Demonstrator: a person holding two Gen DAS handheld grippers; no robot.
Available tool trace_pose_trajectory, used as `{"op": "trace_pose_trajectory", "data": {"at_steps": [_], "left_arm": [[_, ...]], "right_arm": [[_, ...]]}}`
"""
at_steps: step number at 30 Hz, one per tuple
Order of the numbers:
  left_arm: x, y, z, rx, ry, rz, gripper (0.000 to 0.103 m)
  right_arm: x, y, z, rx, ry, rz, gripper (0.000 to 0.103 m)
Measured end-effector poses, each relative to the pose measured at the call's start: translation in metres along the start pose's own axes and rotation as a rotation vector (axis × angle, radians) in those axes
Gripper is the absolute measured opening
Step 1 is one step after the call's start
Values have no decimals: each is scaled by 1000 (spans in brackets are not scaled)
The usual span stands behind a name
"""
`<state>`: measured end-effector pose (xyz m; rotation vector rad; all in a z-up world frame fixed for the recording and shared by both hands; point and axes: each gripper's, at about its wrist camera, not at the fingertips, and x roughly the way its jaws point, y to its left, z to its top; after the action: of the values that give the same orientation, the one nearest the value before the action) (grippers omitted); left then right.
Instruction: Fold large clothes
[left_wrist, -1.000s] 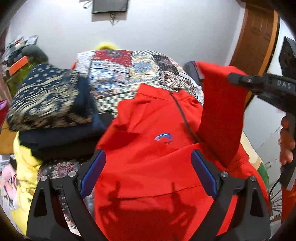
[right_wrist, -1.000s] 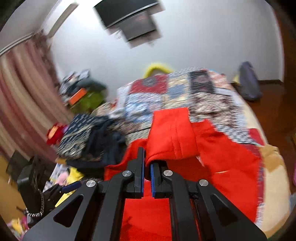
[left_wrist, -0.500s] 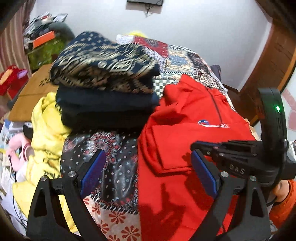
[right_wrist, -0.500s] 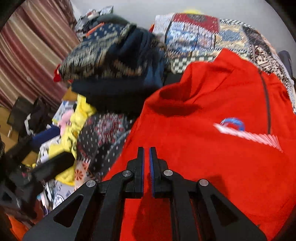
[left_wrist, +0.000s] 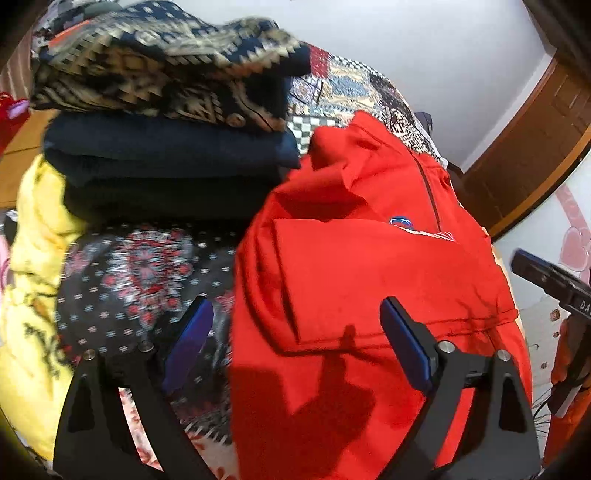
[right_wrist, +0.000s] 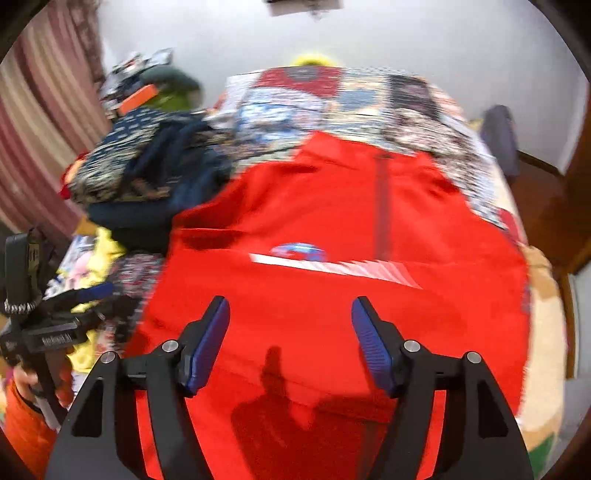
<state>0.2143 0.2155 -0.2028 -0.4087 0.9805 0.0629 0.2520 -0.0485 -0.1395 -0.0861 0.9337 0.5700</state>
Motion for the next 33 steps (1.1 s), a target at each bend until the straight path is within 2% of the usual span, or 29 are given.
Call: {"op": "trace_pose_trajectory", "data": {"at_steps": [2, 4, 5, 7, 9, 10, 11, 15, 21, 24, 27, 30, 31, 33], "left_arm": [[14, -1, 2, -16, 35, -19, 75], [26, -1, 4, -33, 60, -42, 74], [32, -1, 4, -40, 71, -50, 70], [44, -2, 5, -53, 97, -51, 56], [53, -2, 6, -58, 109, -39, 38], [55, -4, 6, -54, 105, -27, 32], [55, -7, 6, -40, 98, -7, 21], [44, -24, 11, 30, 34, 57, 9], [4, -40, 26, 84, -107, 95, 6], [-6, -37, 30, 105, -152, 145, 3], [8, -26, 30, 99, -98, 151, 3], [32, -14, 20, 99, -15, 194, 6], [40, -10, 15, 100, 16, 209, 9], [54, -3, 5, 98, 76, 230, 30]], "right_arm": [[-2, -20, -6, 29, 5, -45, 65], [-2, -45, -15, 76, 20, -78, 65], [-2, -55, -20, 97, 27, -86, 65], [0, -76, -31, 144, 44, -111, 65], [-1, -92, -42, 177, 56, -130, 65], [0, -97, -46, 192, 62, -133, 65], [1, -103, -50, 211, 69, -133, 65], [4, -122, -63, 278, 90, -128, 65], [-8, -130, -59, 283, 49, -127, 65], [-7, -133, -55, 275, 38, -129, 65], [6, -137, -59, 284, 70, -125, 65], [22, -140, -67, 293, 125, -123, 65], [27, -141, -70, 291, 144, -124, 65], [30, -138, -73, 272, 153, -130, 65]]}}
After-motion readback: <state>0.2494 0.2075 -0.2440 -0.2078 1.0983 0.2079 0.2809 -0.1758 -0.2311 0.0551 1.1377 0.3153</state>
